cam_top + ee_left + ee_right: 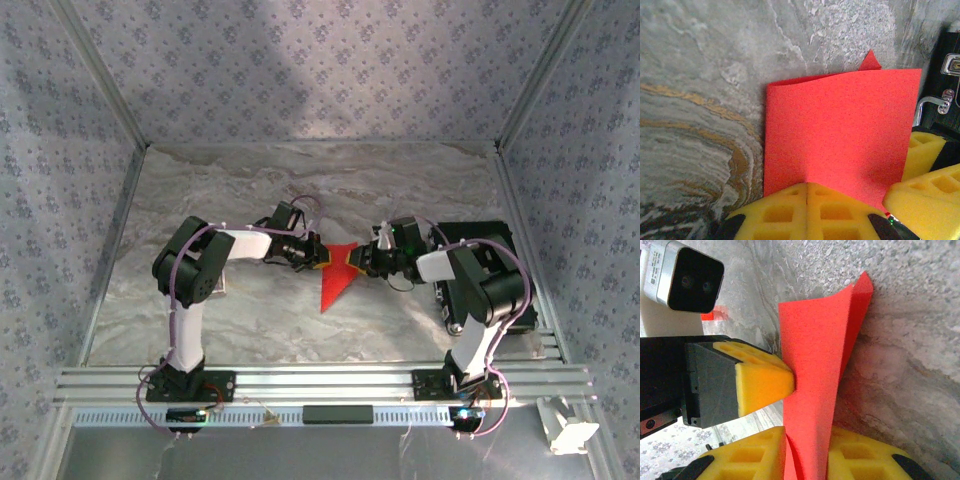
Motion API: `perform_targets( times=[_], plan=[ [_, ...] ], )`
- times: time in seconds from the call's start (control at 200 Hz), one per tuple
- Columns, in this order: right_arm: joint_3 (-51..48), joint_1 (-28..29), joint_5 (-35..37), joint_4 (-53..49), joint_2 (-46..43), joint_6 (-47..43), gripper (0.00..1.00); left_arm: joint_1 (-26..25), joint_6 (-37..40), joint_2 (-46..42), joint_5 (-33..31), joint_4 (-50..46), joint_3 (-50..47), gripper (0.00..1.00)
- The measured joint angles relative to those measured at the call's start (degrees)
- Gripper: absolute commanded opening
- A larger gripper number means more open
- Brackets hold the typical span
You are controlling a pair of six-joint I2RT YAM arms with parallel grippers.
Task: Fold a paper plane with a square sheet of paper (pick it up from the middle)
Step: Fold the wing for the fifth time at the center of the table.
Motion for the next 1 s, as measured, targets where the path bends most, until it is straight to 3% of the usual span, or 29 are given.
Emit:
perform_targets(
  times=[0.325,0.69,0.875,0.999],
  plan=[
    [0.1,-0.6,-1.1,-0.1,0.9,-0.4,0.06,0.0,0.0,0.0,0.0,0.0,0.0,0.07],
    [-0.7,0.6,4.2,-1.4,-4.4,3.9,0.0,0.0,0.6,-5.6,-2.2,1.5,-4.5,0.38],
    [-5.2,2.0,10.5,1.2,-8.0,12.0,0.0,0.0,2.6,-10.8,-5.5,0.0,-5.5,0.38],
    [-6.9,4.0,15.0,1.0,-8.4,16.9,0.0,0.0,3.5,-13.2,-6.7,-0.2,-6.3,0.3]
  ],
)
